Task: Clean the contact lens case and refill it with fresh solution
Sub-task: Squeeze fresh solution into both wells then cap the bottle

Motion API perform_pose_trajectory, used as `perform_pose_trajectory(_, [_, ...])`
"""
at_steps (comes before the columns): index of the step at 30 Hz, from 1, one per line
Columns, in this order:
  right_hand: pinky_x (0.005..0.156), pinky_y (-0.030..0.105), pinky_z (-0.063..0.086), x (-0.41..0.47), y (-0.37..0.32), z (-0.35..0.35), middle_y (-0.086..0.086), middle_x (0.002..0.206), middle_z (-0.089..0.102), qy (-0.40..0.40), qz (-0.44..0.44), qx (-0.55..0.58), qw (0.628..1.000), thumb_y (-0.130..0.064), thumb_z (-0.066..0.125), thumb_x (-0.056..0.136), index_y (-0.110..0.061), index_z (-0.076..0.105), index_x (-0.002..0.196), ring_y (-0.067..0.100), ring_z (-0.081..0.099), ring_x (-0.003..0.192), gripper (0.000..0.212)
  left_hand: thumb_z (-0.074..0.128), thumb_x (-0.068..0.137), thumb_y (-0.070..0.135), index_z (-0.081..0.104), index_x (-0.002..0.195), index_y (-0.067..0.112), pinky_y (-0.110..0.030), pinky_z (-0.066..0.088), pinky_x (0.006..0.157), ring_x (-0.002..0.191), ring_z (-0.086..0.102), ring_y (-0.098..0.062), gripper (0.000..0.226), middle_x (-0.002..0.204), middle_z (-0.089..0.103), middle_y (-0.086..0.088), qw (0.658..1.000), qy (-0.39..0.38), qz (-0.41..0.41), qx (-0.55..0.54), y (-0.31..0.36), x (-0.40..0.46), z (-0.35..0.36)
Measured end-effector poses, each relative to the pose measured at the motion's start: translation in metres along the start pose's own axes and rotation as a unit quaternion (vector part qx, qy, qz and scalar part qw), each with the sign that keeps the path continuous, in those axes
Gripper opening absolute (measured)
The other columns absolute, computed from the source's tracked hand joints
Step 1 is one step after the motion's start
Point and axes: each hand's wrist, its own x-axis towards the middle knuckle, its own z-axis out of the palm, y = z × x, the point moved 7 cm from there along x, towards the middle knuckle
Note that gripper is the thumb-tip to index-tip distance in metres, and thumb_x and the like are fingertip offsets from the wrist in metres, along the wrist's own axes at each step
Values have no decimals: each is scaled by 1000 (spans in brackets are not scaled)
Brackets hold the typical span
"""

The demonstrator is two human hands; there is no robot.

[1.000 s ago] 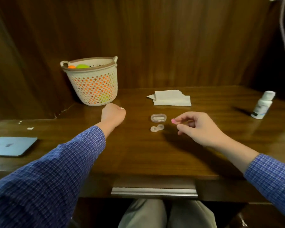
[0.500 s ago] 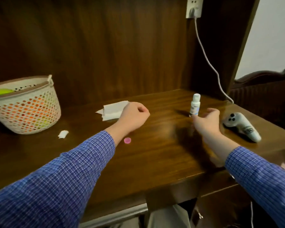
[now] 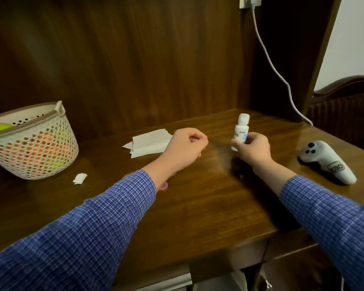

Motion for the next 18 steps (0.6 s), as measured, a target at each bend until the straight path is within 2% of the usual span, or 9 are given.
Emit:
perform_pose_trajectory(2, [65,22,55,-26,-17,15,-8,110,67,-60,-57,10,997,-32,78,89,-16,61,132,8,66,88,48,59,103,27,68,119,26,-7,47,54,76,66,-6,18,98,71,3,1000,21,6,-12,5,-5,-12])
perform_pose_trajectory(5, [57,23,59,-73,-40,42,-14,102,67,-187,-116,8,975,-41,76,89,-29,62,117,17,72,80,34,57,104,35,61,138,27,-15,54,72,96,63,-8,36,123,66,7,998,41,38,-3,17,-20,-33])
perform_pose_trajectory(7, [58,25,60,-102,-57,55,-12,100,68,-245,-174,-6,954,-41,76,88,-34,63,108,18,72,83,25,56,104,37,61,141,27,-24,55,87,103,61,-8,39,132,66,6,997,47,55,11,21,-33,-48])
perform_pose_trajectory(9, [55,18,54,-127,-71,65,-9,101,68,-280,-217,-17,935,-40,75,90,-31,62,109,12,70,81,25,57,103,37,65,137,26,-26,55,91,107,62,-4,37,131,68,7,996,50,69,32,21,-47,-64])
perform_pose_trajectory(12, [51,16,50,-154,-85,79,-6,103,67,-330,-232,1,915,-37,72,94,-26,60,115,14,69,67,27,60,102,35,68,134,23,-19,56,75,95,67,-5,35,118,73,8,994,76,62,41,12,-67,-92])
perform_pose_trajectory(14, [50,15,50,-164,-92,88,-9,98,69,-349,-227,11,909,-32,69,96,-24,56,116,8,69,61,25,58,103,36,70,131,24,-18,55,62,84,68,-8,32,105,74,9,994,87,55,47,6,-77,-110])
perform_pose_trajectory(15, [50,15,50,-169,-94,94,-9,94,72,-362,-220,16,906,-30,68,98,-25,54,116,5,71,62,23,57,103,36,73,125,26,-22,56,59,79,68,-11,29,97,75,9,993,88,58,56,4,-82,-118])
perform_pose_trajectory(17, [56,18,55,-177,-99,105,-7,97,76,-392,-207,25,896,-30,65,99,-26,51,119,13,76,74,24,56,103,38,76,118,28,-29,55,61,77,65,-13,27,89,72,8,989,94,72,90,1,-88,-130])
perform_pose_trajectory(18, [60,23,58,-180,-101,110,-3,103,76,-404,-208,21,890,-33,63,100,-27,50,121,20,77,84,26,56,103,39,75,122,26,-24,51,63,79,64,-9,29,89,68,12,986,96,75,115,-1,-90,-135])
